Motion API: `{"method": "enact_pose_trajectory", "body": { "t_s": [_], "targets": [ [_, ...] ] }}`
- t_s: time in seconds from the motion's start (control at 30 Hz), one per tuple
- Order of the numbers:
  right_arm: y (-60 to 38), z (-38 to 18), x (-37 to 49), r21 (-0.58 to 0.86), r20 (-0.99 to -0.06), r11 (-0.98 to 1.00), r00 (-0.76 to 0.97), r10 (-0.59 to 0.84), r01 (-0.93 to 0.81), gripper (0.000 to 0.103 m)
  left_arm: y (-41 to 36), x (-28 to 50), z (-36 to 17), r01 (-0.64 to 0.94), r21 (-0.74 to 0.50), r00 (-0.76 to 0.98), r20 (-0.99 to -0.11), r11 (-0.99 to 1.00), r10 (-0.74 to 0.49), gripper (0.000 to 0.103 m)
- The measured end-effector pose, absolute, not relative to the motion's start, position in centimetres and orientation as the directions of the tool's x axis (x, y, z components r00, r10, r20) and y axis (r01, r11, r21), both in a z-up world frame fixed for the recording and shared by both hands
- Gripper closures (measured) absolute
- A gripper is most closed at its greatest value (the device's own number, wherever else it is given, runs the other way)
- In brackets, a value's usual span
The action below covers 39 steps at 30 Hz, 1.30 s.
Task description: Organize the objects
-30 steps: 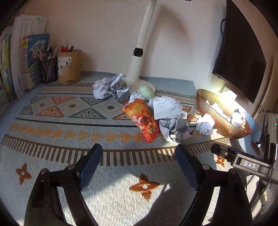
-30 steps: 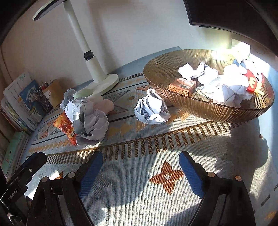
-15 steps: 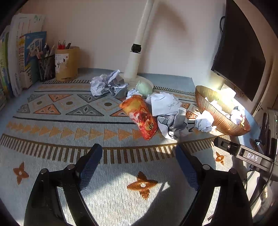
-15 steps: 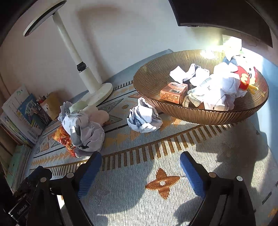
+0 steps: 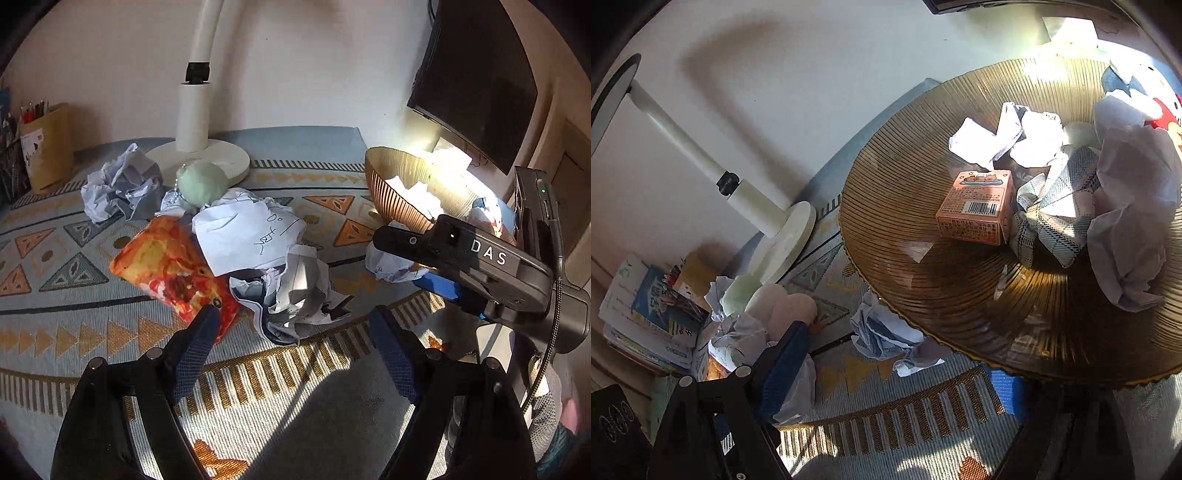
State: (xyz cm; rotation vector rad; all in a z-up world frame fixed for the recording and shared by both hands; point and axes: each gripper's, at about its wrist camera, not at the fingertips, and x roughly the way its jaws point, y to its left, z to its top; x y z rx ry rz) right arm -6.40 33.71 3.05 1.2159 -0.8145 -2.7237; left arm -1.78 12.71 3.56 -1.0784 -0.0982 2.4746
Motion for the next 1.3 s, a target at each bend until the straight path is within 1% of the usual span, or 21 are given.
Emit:
{"method": "enact_pose_trajectory", "body": {
  "t_s": [0.07, 0.1, 0.13, 0.17, 0.2, 0.23, 0.3, 0.4, 0.5, 0.53, 0.6, 0.63, 0.73, 0.87, 0.97, 1.0, 1.07, 1.13, 1.2, 1.3],
  "targets": [
    [33.0, 2.8, -6.8, 0.46, -0.699, -0.876, -0.668, -0.255, -0.147, 0.057, 13.2, -2.2, 3.6, -0.364, -0.247, -0.603, -0.673, -0.898, 0.429, 0.028],
    [32.8, 2.7, -6.8, 0.454, -0.702, -0.88, -0.666, -0.253, -0.143, 0.062, 13.5, -2.3, 3.6, -0.367, -0.245, -0.604, -0.671, -0.897, 0.43, 0.032],
    [32.7, 2.7, -6.7, 0.451, -0.699, -0.881, -0.67, -0.251, -0.141, 0.064, 13.9, -2.4, 3.4, -0.372, -0.237, -0.598, -0.679, -0.897, 0.427, 0.037],
    [32.7, 2.8, -6.5, 0.453, -0.694, -0.881, -0.676, -0.25, -0.139, 0.065, 14.3, -2.6, 3.0, -0.376, -0.223, -0.585, -0.696, -0.899, 0.417, 0.05],
    [32.8, 2.8, -6.4, 0.461, -0.686, -0.877, -0.68, -0.257, -0.133, 0.065, 14.7, -2.6, 2.8, -0.385, -0.216, -0.572, -0.707, -0.897, 0.415, 0.058],
    [32.9, 2.8, -6.3, 0.472, -0.681, -0.873, -0.682, -0.268, -0.128, 0.065, 14.8, -2.4, 2.8, -0.39, -0.204, -0.579, -0.704, -0.898, 0.411, 0.059],
    [33.1, 2.7, -6.1, 0.484, -0.671, -0.866, -0.688, -0.276, -0.124, 0.065, 14.8, -2.0, 2.9, -0.399, -0.196, -0.591, -0.692, -0.896, 0.415, 0.065],
    [32.6, 3.5, -5.3, 0.47, -0.64, -0.878, -0.719, -0.271, -0.087, 0.065, 14.8, -1.7, 3.0, -0.403, -0.187, -0.601, -0.684, -0.896, 0.413, 0.066],
    [31.8, 4.7, -3.5, 0.417, -0.615, -0.907, -0.752, -0.237, -0.055, 0.065, 14.5, -0.8, 3.5, -0.417, -0.176, -0.627, -0.654, -0.892, 0.423, 0.066],
    [31.8, 5.0, -2.3, 0.41, -0.604, -0.91, -0.764, -0.226, -0.055, 0.067, 14.4, -0.7, 3.6, -0.416, -0.166, -0.636, -0.649, -0.894, 0.417, 0.066],
    [31.9, 5.5, 0.4, 0.433, -0.576, -0.901, -0.78, -0.246, -0.035, 0.067, 14.1, 0.0, 3.9, -0.404, -0.156, -0.637, -0.66, -0.901, 0.4, 0.066],
    [31.8, 5.7, 1.7, 0.439, -0.569, -0.898, -0.779, -0.264, -0.016, 0.067, 13.4, 0.5, 3.9, -0.402, -0.185, -0.618, -0.668, -0.897, 0.415, 0.066],
    [30.9, 5.5, 4.2, 0.394, -0.591, -0.918, -0.754, -0.286, 0.039, 0.067, 11.3, 3.8, 4.2, -0.38, -0.251, -0.617, -0.648, -0.89, 0.446, 0.066],
    [29.7, 4.2, 5.1, 0.322, -0.634, -0.943, -0.722, -0.275, 0.077, 0.067, 9.3, 6.2, 4.9, -0.334, -0.249, -0.661, -0.626, -0.909, 0.414, 0.066],
    [29.8, 2.8, 4.9, 0.356, -0.656, -0.932, -0.691, -0.304, 0.073, 0.067, 8.8, 6.2, 5.4, -0.297, -0.177, -0.706, -0.621, -0.938, 0.341, 0.066],
    [30.1, 2.8, 4.9, 0.37, -0.651, -0.926, -0.692, -0.313, 0.07, 0.067, 8.7, 6.0, 5.3, -0.292, -0.171, -0.707, -0.624, -0.941, 0.333, 0.066],
    [30.6, 2.5, 4.8, 0.407, -0.643, -0.911, -0.689, -0.335, 0.063, 0.066, 8.4, 5.5, 4.8, -0.292, -0.187, -0.705, -0.621, -0.938, 0.343, 0.066],
    [31.3, 1.8, 4.3, 0.465, -0.647, -0.884, -0.664, -0.375, 0.046, 0.066, 8.5, 5.0, 4.1, -0.28, -0.186, -0.691, -0.641, -0.942, 0.332, 0.067],
    [31.8, 1.6, 4.2, 0.506, -0.629, -0.861, -0.665, -0.404, 0.045, 0.065, 8.8, 5.2, 4.3, -0.301, -0.185, -0.695, -0.629, -0.935, 0.348, 0.066],
    [31.7, 1.8, 4.6, 0.496, -0.626, -0.867, -0.677, -0.388, 0.038, 0.065, 9.4, 5.1, 4.0, -0.313, -0.161, -0.679, -0.651, -0.936, 0.339, 0.066]
  ]
}}
